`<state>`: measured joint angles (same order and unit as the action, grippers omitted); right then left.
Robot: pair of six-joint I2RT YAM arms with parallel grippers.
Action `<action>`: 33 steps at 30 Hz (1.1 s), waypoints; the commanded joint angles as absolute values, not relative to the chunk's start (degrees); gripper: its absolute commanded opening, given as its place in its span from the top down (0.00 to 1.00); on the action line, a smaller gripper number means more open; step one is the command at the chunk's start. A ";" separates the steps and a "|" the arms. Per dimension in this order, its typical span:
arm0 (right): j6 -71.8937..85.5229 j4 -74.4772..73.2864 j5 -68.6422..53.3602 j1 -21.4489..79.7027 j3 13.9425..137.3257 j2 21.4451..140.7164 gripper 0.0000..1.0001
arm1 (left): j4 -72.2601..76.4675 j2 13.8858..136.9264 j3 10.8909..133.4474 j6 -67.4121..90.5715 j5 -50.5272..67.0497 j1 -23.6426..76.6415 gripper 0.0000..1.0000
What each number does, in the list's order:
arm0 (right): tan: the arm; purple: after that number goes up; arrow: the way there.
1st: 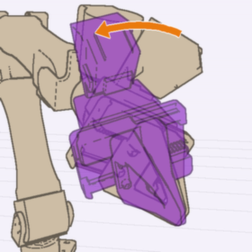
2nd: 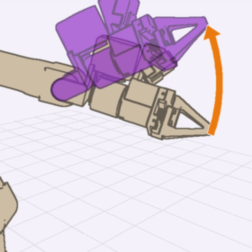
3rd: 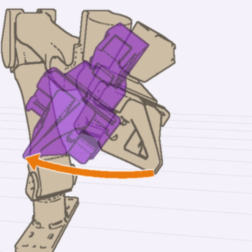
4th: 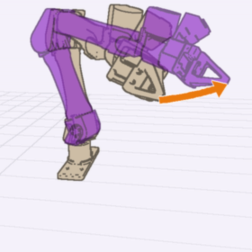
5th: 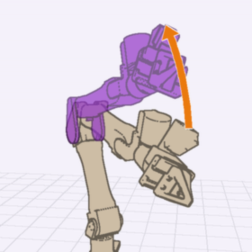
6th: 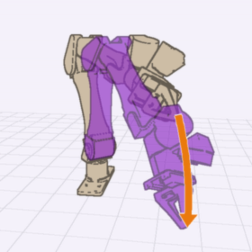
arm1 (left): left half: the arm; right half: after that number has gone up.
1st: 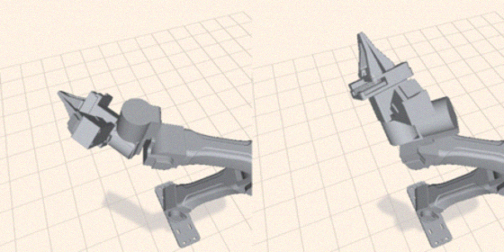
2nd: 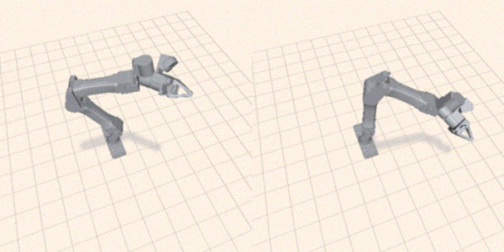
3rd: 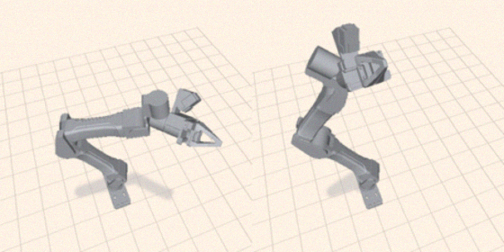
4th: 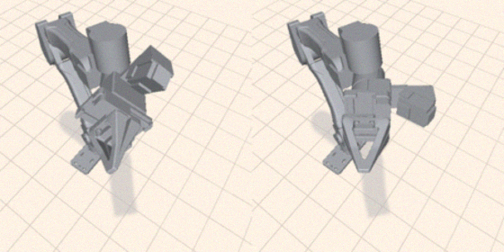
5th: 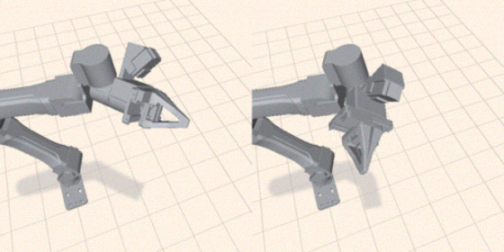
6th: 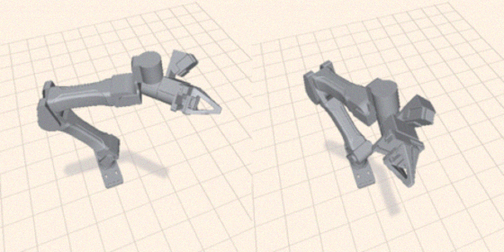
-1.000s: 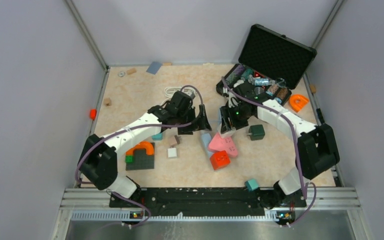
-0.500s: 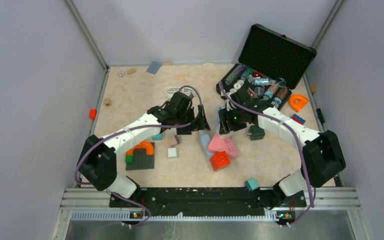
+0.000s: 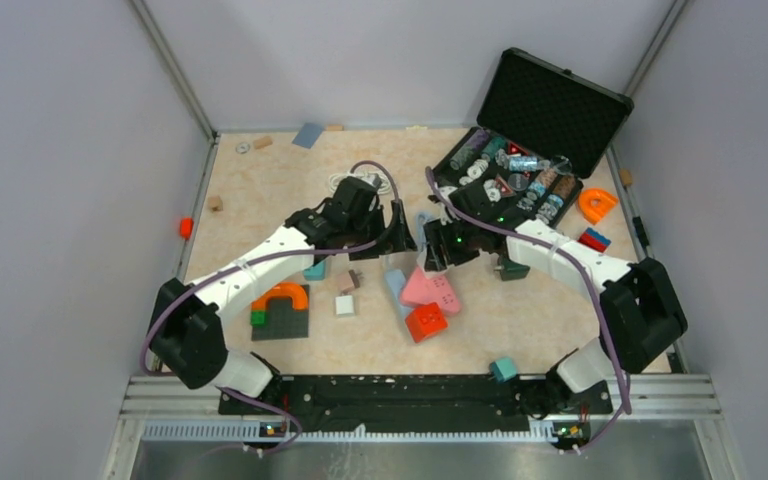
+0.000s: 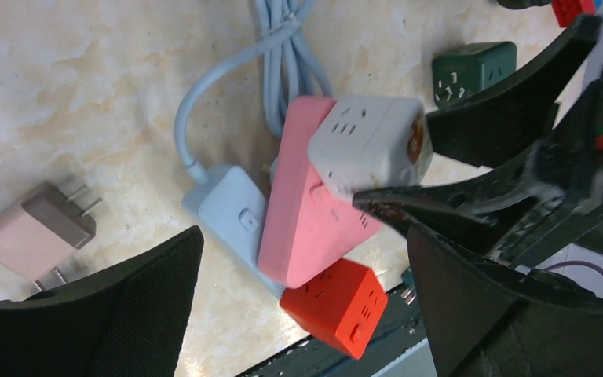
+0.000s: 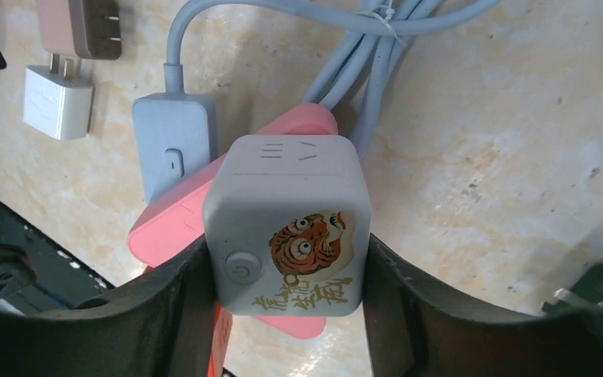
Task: Insert the plug
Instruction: Pick up the plug from the center of the board.
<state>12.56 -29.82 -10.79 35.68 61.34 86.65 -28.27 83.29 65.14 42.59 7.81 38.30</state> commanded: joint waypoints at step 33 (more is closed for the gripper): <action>18.52 -37.73 -11.32 3.18 60.48 90.53 0.20 | -23.36 93.43 84.13 21.97 8.13 52.09 0.05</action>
